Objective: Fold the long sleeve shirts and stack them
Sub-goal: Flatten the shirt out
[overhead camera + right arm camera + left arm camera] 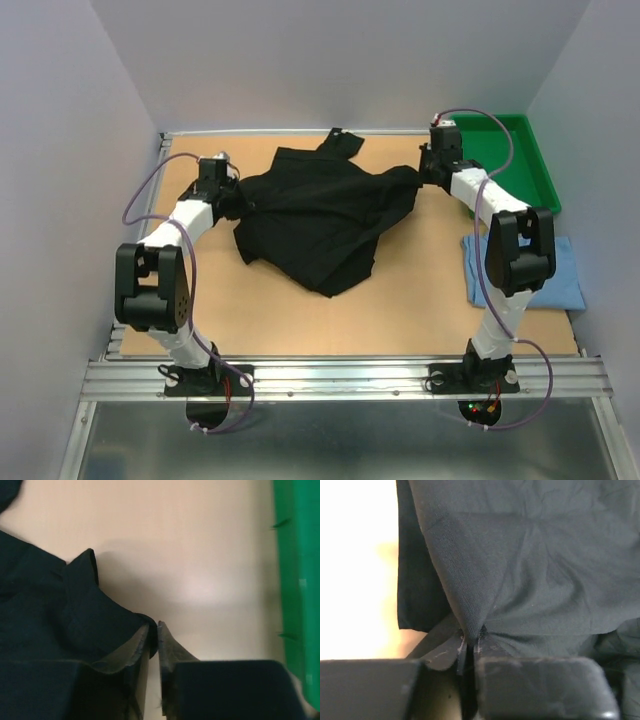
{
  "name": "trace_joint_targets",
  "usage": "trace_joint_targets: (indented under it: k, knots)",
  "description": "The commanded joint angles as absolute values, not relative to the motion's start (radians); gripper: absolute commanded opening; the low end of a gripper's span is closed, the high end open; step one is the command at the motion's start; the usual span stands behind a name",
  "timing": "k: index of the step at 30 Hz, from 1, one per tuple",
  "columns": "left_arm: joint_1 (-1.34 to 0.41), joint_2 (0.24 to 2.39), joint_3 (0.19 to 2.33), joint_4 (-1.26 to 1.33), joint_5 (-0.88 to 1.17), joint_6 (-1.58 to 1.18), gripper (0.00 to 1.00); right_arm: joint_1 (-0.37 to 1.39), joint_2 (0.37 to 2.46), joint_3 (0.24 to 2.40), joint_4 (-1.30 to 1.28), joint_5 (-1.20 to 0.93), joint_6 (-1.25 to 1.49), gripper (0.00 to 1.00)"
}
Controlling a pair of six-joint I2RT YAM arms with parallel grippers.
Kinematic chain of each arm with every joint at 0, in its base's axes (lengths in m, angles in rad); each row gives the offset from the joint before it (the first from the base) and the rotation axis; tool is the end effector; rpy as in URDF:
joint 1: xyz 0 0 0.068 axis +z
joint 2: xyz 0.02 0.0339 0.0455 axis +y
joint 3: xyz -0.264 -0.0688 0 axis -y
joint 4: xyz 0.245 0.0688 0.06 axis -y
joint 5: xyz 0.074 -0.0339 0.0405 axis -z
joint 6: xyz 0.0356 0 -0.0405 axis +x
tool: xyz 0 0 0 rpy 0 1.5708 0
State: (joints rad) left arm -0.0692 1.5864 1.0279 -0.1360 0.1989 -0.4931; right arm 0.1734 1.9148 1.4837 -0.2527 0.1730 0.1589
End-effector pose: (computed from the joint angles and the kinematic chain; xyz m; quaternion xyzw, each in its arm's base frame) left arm 0.3460 -0.0310 0.2288 -0.1484 0.8898 -0.2035 0.3806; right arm 0.4357 0.0701 0.2453 0.0305 0.9001 -0.0063 0.4345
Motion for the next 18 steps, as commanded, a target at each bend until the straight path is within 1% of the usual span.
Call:
trace_joint_targets:
  k: [1, 2, 3, 4, 5, 6, 7, 8, 9, 11, 13, 14, 15, 17, 18]
  knots:
    - [-0.109, 1.664, 1.213, -0.182, 0.135, -0.408, 0.20, 0.092, 1.852, 1.482, -0.202, 0.291, 0.176, 0.19]
    - [-0.121, 1.672, 1.270, -0.192, 0.126, -0.400, 0.23, 0.087, 1.841, 1.480, -0.209, 0.310, 0.176, 0.28]
    - [-0.149, 1.675, 1.293, -0.208, 0.115, -0.396, 0.40, 0.086, 1.816, 1.480, -0.213, 0.307, 0.161, 0.38]
    - [-0.159, 1.674, 1.310, -0.216, 0.092, -0.390, 0.51, 0.087, 1.796, 1.480, -0.218, 0.289, 0.152, 0.47]
    - [-0.167, 1.658, 1.325, -0.224, 0.077, -0.391, 0.58, 0.087, 1.778, 1.474, -0.225, 0.260, 0.149, 0.60]
    - [-0.172, 1.645, 1.321, -0.230, 0.048, -0.409, 0.65, 0.094, 1.729, 1.467, -0.238, 0.205, 0.143, 0.63]
    - [-0.172, 1.626, 1.312, -0.229, 0.031, -0.420, 0.68, 0.101, 1.703, 1.456, -0.242, 0.186, 0.141, 0.67]
    - [-0.172, 1.580, 1.298, -0.230, 0.012, -0.428, 0.69, 0.109, 1.675, 1.442, -0.245, 0.169, 0.141, 0.71]
    - [-0.172, 1.556, 1.264, -0.232, -0.036, -0.439, 0.72, 0.136, 1.640, 1.412, -0.255, 0.140, 0.144, 0.72]
    - [-0.172, 1.471, 1.192, -0.236, -0.066, -0.478, 0.73, 0.181, 1.554, 1.379, -0.267, 0.101, 0.156, 0.74]
    - [-0.170, 1.389, 1.125, -0.221, -0.058, -0.508, 0.73, 0.291, 1.514, 1.339, -0.299, 0.078, 0.176, 0.74]
    - [-0.170, 1.364, 1.044, -0.210, -0.045, -0.541, 0.73, 0.337, 1.482, 1.327, -0.313, 0.084, 0.193, 0.74]
    - [-0.172, 1.339, 1.002, -0.189, -0.005, -0.555, 0.73, 0.430, 1.467, 1.293, -0.339, 0.107, 0.245, 0.74]
    - [-0.176, 1.280, 0.893, -0.172, 0.049, -0.593, 0.73, 0.521, 1.433, 1.250, -0.362, 0.162, 0.322, 0.74]
    - [-0.179, 1.264, 0.859, -0.155, 0.067, -0.606, 0.73, 0.594, 1.419, 1.223, -0.371, 0.184, 0.418, 0.74]
